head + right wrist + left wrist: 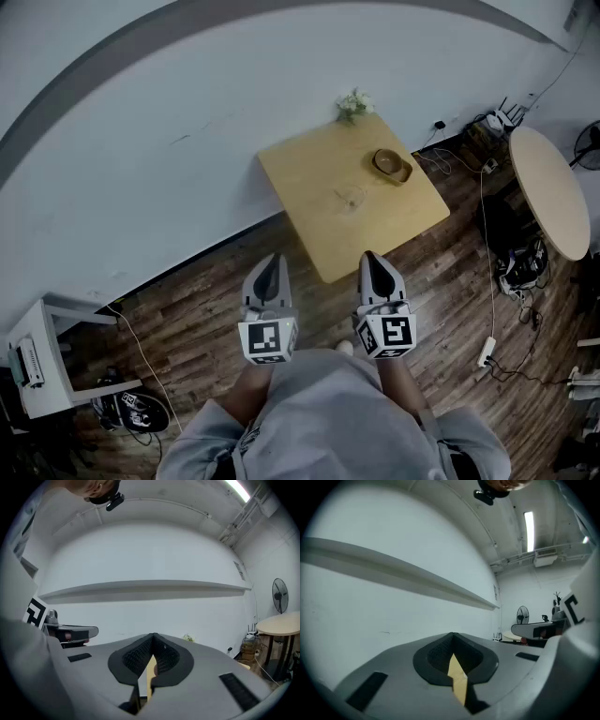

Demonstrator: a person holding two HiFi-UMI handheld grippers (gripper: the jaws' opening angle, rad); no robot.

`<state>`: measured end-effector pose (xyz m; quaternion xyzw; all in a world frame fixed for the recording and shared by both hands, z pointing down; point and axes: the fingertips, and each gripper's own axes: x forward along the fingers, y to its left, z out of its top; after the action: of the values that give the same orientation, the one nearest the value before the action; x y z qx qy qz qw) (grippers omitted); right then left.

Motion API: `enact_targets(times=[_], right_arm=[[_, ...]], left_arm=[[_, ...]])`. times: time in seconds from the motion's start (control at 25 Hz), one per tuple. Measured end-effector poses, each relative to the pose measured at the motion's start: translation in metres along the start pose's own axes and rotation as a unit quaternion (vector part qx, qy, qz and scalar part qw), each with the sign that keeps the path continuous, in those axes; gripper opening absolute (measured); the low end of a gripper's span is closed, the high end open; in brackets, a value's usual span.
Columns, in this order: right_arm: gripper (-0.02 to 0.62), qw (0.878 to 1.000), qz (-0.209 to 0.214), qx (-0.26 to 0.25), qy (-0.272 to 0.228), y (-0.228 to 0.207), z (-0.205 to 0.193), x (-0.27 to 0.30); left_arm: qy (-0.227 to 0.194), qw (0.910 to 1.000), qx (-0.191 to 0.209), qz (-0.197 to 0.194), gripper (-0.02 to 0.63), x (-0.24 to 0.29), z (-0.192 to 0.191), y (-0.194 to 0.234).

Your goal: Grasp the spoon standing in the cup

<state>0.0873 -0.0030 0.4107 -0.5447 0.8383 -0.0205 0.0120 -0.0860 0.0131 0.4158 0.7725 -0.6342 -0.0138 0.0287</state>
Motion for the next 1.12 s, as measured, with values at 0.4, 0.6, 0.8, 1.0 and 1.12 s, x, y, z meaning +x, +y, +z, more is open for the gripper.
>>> enact_targets(times=[0.4,0.6,0.8,1.0,1.12], right_arm=[[-0.002,1.000,0.003,-0.003,-0.002,0.004,0.001,-0.009],[-0.002,1.000,-0.003,0.014,-0.011,0.000,0.005,-0.018],[-0.002,1.000,-0.001,0.006,-0.013,-0.006,0.006,-0.022],[-0.002,1.000,0.007,-0.002,-0.012,-0.017,0.006,-0.034],[-0.002,1.000,0.012,-0.009,-0.013,-0.028,0.007,-0.041]], left_arm=[[-0.002,1.0000,0.000,-0.002,0.000,-0.009,0.000,-0.005],[-0.006,1.0000,-0.002,0.005,0.000,-0.016,0.002,-0.008],[-0.006,0.9999,-0.006,0.010,0.000,-0.016,0.002,-0.015],[-0.004,0.9999,-0.005,0.009,0.002,-0.018,0.000,-0.037],[-0.002,0.9999,-0.004,0.011,0.002,-0.018,-0.002,-0.051]])
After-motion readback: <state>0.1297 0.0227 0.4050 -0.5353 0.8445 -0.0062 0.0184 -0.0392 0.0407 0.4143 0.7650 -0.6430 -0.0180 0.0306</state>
